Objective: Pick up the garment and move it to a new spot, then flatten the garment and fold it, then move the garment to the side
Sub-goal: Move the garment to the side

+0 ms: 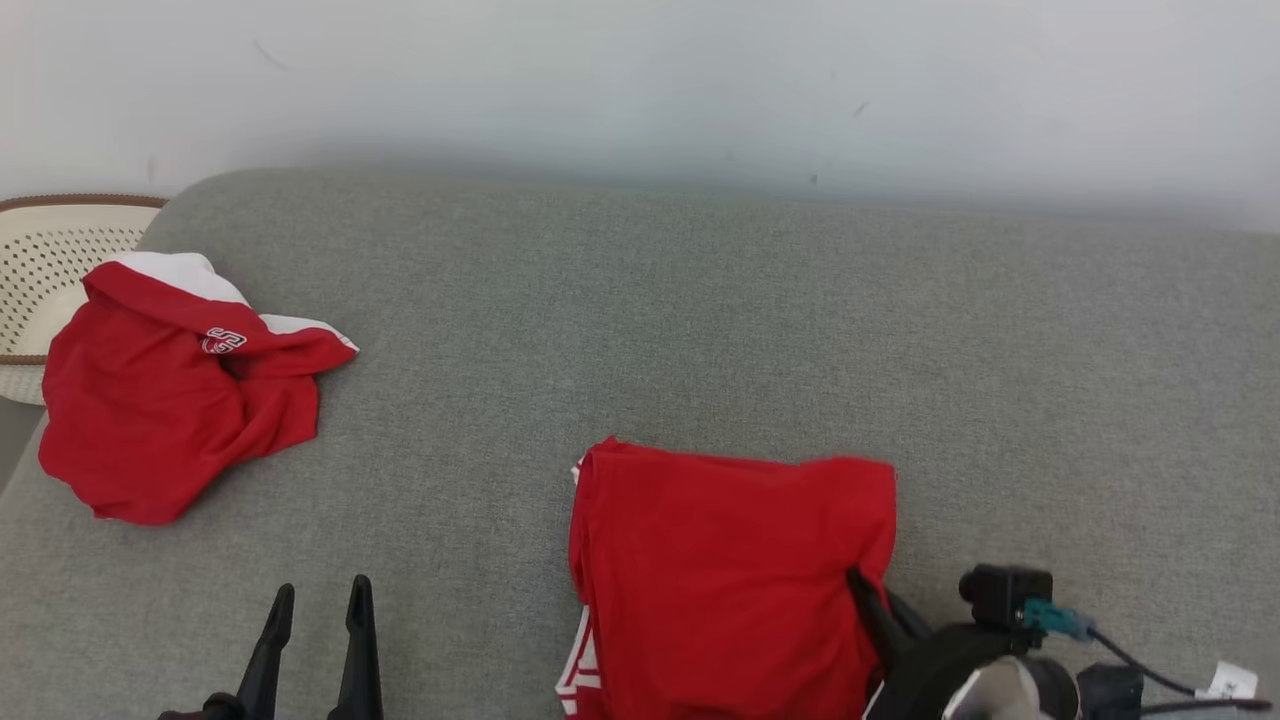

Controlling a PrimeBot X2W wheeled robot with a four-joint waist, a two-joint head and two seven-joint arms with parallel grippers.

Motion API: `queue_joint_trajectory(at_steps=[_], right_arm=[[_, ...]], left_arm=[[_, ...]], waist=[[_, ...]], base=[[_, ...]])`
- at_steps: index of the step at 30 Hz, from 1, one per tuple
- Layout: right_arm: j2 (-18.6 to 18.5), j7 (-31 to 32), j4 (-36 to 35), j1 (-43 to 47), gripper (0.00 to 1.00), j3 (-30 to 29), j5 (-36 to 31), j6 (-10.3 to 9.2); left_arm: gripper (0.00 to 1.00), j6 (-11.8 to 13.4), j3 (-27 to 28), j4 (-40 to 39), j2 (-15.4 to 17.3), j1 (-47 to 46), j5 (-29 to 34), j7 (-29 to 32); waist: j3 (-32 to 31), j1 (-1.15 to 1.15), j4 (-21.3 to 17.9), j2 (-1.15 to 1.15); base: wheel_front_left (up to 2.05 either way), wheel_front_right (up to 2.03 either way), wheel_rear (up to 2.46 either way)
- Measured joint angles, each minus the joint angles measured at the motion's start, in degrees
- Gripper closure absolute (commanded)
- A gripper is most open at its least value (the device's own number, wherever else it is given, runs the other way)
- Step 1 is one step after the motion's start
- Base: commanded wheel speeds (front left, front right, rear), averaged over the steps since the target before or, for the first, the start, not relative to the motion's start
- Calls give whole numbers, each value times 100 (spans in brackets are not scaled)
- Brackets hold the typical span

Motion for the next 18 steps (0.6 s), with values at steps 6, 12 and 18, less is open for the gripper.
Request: queue_joint_trajectory(at_steps=[6, 12, 18], right_arm=[[-186, -137, 152, -809, 100, 42, -200, 0], [-500, -224, 425, -1739, 100, -41, -237, 0], [-936, -257, 758, -2605, 100, -90, -226, 0]], left_arm=[[0, 33, 7, -66, 1, -31, -47, 0], [0, 25, -12, -215, 1, -184, -48, 1], [0, -16, 51, -531, 2, -459, 55, 0]], waist=[[121, 0, -38, 0], [422, 1, -85, 0], [834, 1, -129, 0]], base=[[0, 0, 0], [0, 0, 0], [0, 0, 0]])
